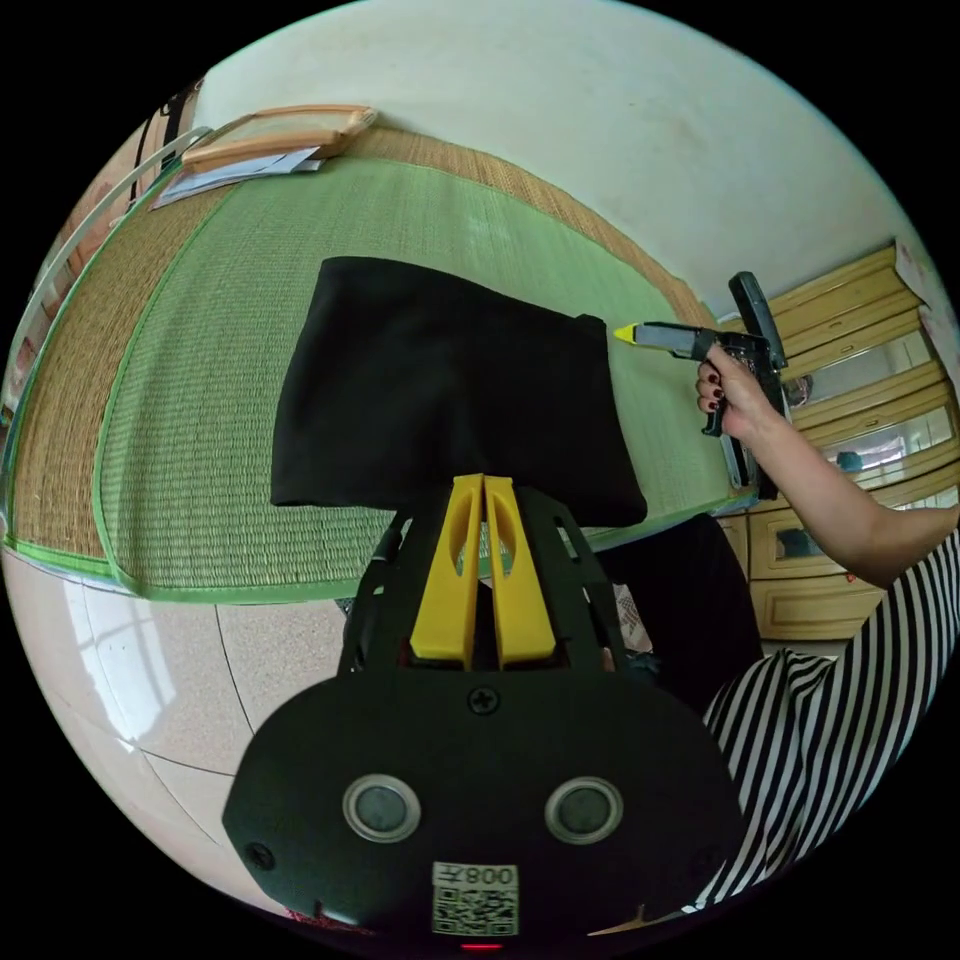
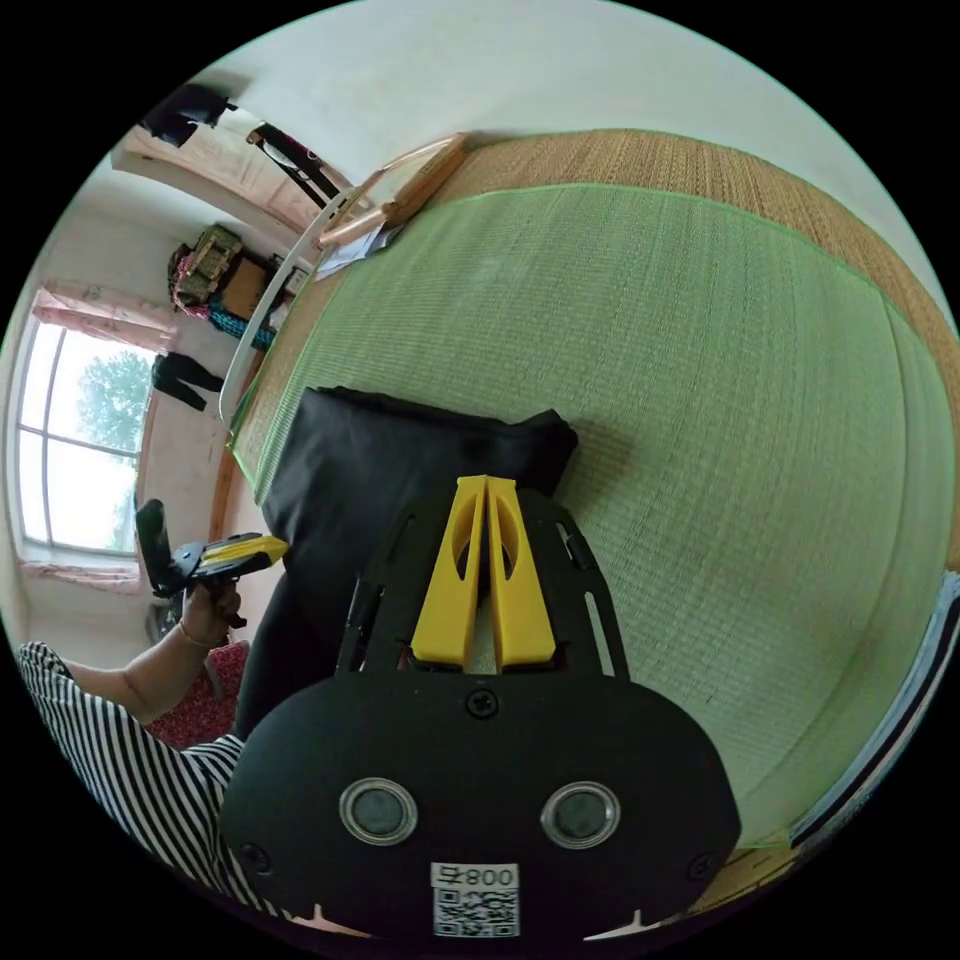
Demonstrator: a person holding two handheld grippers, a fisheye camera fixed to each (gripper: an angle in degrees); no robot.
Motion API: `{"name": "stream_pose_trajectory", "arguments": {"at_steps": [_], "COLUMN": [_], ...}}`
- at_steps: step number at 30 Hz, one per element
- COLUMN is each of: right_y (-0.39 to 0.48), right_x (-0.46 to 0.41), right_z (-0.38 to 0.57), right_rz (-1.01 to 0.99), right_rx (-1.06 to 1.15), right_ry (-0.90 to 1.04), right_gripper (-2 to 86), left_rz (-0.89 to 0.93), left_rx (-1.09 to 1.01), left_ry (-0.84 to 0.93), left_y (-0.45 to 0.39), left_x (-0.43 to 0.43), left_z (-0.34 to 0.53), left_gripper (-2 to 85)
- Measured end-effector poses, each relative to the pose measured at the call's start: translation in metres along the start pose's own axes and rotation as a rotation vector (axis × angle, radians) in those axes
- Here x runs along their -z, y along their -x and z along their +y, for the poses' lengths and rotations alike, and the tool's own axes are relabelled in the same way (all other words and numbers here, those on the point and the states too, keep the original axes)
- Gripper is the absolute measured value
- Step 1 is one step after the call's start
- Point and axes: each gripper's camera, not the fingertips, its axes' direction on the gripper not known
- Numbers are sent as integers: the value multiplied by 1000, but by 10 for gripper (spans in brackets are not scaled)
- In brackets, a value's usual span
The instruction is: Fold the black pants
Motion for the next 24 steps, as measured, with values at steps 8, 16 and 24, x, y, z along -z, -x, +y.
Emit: {"name": "stream_pose_trajectory", "arguments": {"at_steps": [8, 16, 24], "right_y": [-34, 22, 21], "right_x": [-4, 31, 42], "right_z": [-40, 47, 89], "right_rz": [19, -154, -247], "right_rx": [-91, 166, 97], "right_ry": [91, 211, 212], "right_gripper": [0, 1, 1], "left_rz": [10, -34, -41], "left_rx": [33, -55, -43], "left_ry": [13, 35, 9], "left_y": [3, -13, 0], "left_x": [-40, -62, -64], "left_z": [15, 36, 56], "left_gripper": [1, 1, 1]}}
